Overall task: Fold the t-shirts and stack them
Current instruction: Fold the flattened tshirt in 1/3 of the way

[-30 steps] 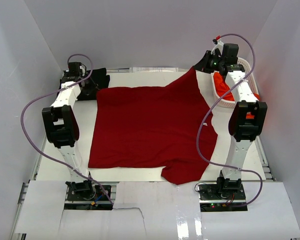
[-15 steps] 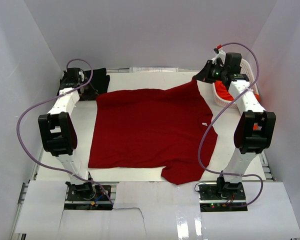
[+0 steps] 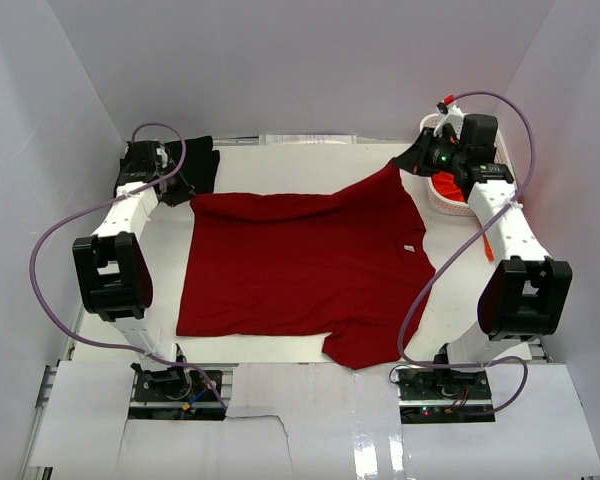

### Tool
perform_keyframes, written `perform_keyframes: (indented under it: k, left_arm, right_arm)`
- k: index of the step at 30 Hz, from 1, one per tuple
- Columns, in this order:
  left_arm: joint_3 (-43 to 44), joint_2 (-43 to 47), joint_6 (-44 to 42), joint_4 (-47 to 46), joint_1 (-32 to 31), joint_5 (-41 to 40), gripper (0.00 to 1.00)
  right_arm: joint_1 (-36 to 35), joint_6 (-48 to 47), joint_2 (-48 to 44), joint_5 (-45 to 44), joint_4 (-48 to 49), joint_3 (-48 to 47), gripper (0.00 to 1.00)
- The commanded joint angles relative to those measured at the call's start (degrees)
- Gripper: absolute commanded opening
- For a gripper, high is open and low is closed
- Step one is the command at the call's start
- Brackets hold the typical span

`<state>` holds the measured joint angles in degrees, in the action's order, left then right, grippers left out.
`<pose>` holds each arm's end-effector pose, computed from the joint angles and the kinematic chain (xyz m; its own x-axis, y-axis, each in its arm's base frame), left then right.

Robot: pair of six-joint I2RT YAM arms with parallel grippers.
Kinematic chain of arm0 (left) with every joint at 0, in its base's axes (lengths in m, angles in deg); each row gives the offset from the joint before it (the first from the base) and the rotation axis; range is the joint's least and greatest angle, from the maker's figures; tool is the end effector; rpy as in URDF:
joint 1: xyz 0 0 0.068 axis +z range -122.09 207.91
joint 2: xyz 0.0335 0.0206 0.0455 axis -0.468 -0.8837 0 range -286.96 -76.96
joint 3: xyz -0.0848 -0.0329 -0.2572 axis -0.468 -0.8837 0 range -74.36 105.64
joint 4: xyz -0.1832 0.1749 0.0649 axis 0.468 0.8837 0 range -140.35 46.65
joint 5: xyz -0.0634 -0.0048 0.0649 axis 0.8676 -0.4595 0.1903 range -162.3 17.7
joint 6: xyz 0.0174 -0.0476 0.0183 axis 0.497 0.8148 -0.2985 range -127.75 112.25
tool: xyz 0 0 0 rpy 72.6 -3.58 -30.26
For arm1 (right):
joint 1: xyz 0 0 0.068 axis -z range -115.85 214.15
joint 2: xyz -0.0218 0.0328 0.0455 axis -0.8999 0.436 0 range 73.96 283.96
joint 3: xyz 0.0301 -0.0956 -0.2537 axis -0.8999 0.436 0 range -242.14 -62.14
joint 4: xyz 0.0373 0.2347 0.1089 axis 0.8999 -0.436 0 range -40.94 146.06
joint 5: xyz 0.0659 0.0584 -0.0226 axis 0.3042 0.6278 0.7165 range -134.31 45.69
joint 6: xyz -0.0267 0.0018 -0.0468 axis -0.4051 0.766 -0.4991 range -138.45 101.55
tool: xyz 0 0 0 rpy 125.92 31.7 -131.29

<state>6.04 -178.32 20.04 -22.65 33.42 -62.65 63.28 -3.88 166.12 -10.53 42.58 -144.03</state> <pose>0.3930 0.0320 0.2589 -0.6683 -0.5263 -0.5257 -0.3347 0.8439 -0.4193 0.3761 0.0255 0.3509 -0.5208 0.2013 -0.8296 -0.4035 0.7984 0.4470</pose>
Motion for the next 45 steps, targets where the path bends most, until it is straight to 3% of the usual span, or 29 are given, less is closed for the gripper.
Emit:
perform_keyframes:
  k: [1, 22, 45]
  left_arm:
    - [-1.03, 3.28, -1.07, -1.07, 0.46, -0.51, 0.00]
    - [-6.05, 4.77, -0.37, -1.95, 1.25, -3.50, 0.00]
    - [-12.11, 6.52, -0.46, -1.34, 2.57, -2.53, 0.00]
  right_arm:
    - [0.16, -0.68, -4.61, 0.41, 1.17, 1.82, 0.08]
    - [0.16, 0.63, -15.60, -6.44, -3.04, 15.79, 0.08]
    - [0.16, 2.04, -20.18, -14.70, -7.27, 25.28, 0.08]
